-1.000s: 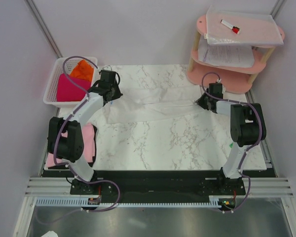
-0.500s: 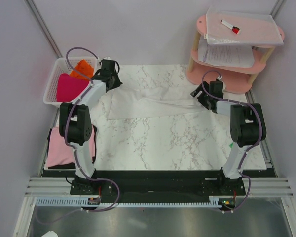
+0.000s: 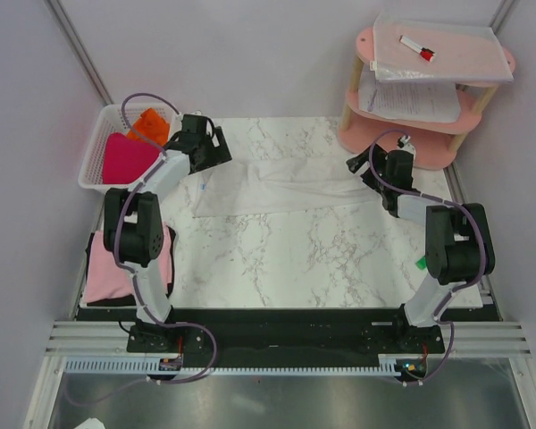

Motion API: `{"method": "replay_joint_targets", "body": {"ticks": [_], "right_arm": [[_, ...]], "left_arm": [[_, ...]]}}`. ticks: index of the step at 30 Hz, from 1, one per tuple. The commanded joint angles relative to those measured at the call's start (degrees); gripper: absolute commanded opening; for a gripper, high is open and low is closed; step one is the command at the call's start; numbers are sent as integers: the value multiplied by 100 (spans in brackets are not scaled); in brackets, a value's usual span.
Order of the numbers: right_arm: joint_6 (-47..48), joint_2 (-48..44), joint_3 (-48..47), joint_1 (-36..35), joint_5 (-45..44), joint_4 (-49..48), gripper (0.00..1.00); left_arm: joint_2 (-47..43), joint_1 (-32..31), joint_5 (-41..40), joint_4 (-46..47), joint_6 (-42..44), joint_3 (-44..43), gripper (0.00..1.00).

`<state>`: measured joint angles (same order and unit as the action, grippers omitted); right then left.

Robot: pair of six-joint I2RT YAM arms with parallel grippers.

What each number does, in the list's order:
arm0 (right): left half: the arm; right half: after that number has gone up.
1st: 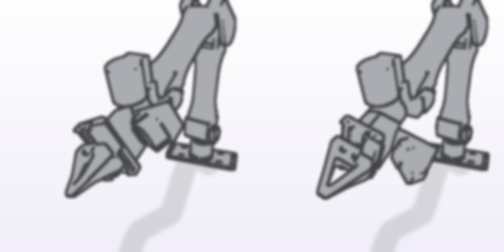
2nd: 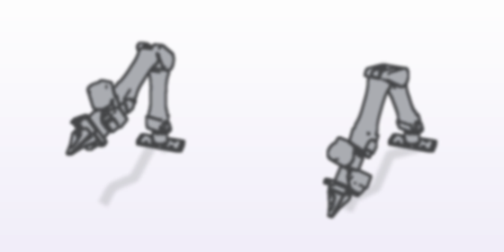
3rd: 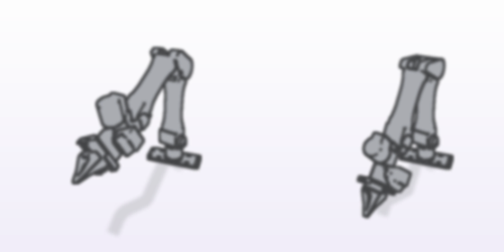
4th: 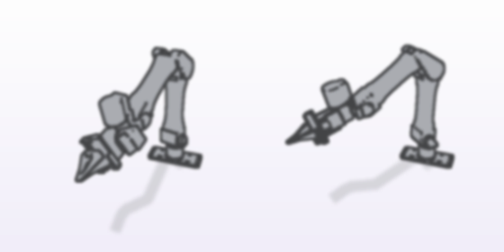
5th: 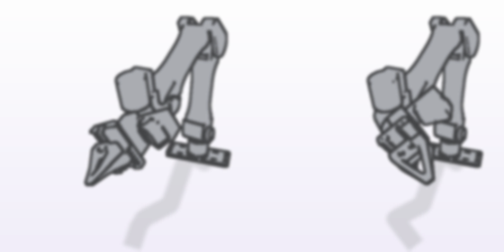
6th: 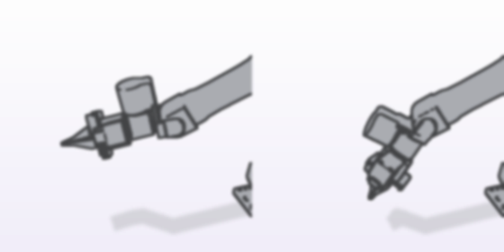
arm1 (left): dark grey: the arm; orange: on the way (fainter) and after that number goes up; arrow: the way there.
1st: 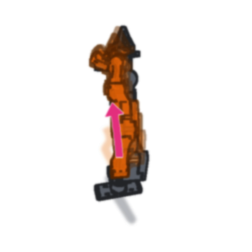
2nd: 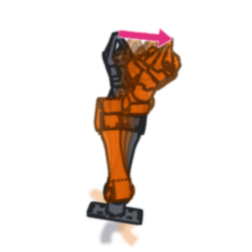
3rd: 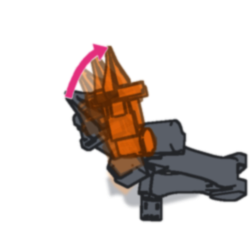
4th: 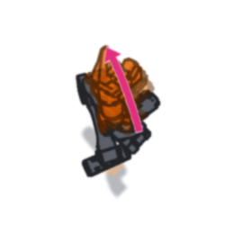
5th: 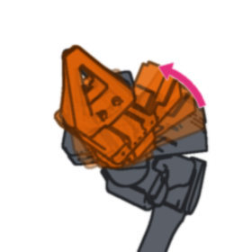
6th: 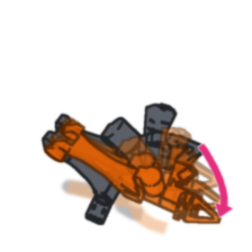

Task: Fold and stack the t-shirts
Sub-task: Fold the other side of the tshirt into a rectangle, then rotate the tshirt 90 degrees

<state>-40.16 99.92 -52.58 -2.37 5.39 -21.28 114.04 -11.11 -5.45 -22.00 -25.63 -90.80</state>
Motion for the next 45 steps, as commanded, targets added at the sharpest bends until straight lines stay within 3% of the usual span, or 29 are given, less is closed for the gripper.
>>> {"method": "replay_joint_targets", "body": {"ticks": [1,6,14,18,21,22,23,24,25,29,34,45], "right_arm": [[-237,141,12,26,348,-975,98],[200,72,-68,-105,-19,-625,98],[535,204,-736,-264,-257,97,98],[1193,-95,-868,-701,-1807,746,97],[1879,-8,-1157,-1115,-2375,1037,77],[2063,88,-1402,-1169,-2315,1081,27],[2100,376,-1578,-1239,-2288,1299,3],[2126,562,-1789,-1326,-2262,1458,0],[2205,755,-2209,-1362,-2053,1669,0],[2346,2002,-3512,-1485,-1884,2522,0],[2416,2769,-4505,-1529,-1901,2952,0],[2531,3306,-4858,-1529,-2156,3489,0]], "left_arm": [[-1128,-127,378,433,155,719,100],[-1858,-461,528,653,128,1573,100],[-1859,-927,651,723,120,2268,100],[-1833,-980,572,732,93,2427,100],[-1798,-1007,580,723,76,2454,88],[-1771,-1024,615,732,75,2445,78],[-1710,-1033,642,741,49,2436,31],[-1675,-1033,659,741,40,2427,10],[-1640,-1042,677,741,23,2401,2],[-1411,-1059,686,723,-39,2322,2],[-999,-1059,686,539,-83,2067,2],[-365,-1059,372,13,-136,1549,2]]}}
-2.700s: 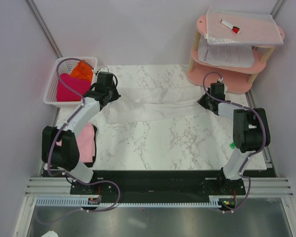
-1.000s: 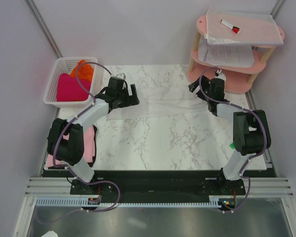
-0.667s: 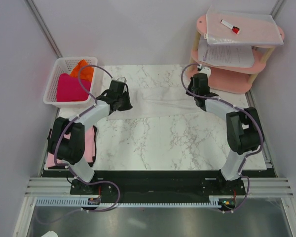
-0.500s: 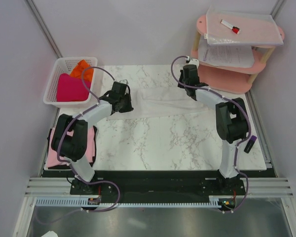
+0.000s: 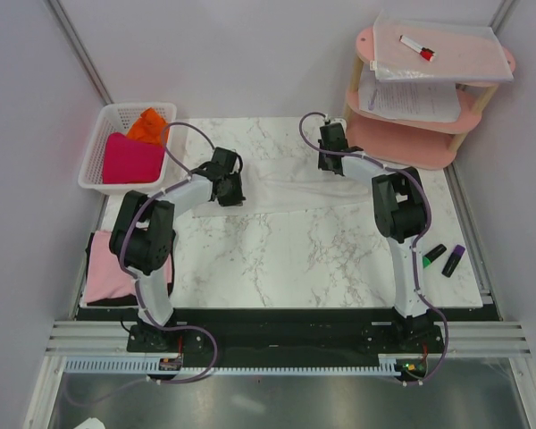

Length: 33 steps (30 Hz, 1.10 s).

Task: Fold and stack the t-shirts
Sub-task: Rotate the tshirt 90 degrees

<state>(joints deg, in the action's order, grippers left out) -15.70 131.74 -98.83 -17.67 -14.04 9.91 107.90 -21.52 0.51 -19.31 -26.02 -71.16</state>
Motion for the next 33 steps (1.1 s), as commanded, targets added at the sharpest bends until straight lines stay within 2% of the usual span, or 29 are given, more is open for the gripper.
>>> {"method": "replay_joint_targets", "body": {"ticks": [1,5,13,16,20,26,30,33], "right_arm": [[68,184,-260,1,-213,563,0],[-20,159,-199,-26,-239,1073,0],[-135,-728,1084,-254,-363,1873,0],[-152,-1071,1400,-403,-108,2190,0],[-108,-1528,1970,-833,173,2392,0],[-99,-1942,2569,-1693,1096,2480,0],[-47,-2221,2535,-2065,1386,2184,0],[-91,-2625,2404,-2065,1493,1779,0]], "left_arm": [[310,-19,-271,-310,-79,-495,2],[723,25,-552,-617,-43,-873,2],[1426,323,-983,-1240,264,-2006,2],[1857,376,-1071,-1574,457,-2735,2],[2577,385,-992,-2066,712,-4130,2],[3412,377,-422,-2279,783,-5591,2],[3204,377,-210,-2166,835,-5638,2],[2352,368,105,-1465,941,-4761,2]]}}
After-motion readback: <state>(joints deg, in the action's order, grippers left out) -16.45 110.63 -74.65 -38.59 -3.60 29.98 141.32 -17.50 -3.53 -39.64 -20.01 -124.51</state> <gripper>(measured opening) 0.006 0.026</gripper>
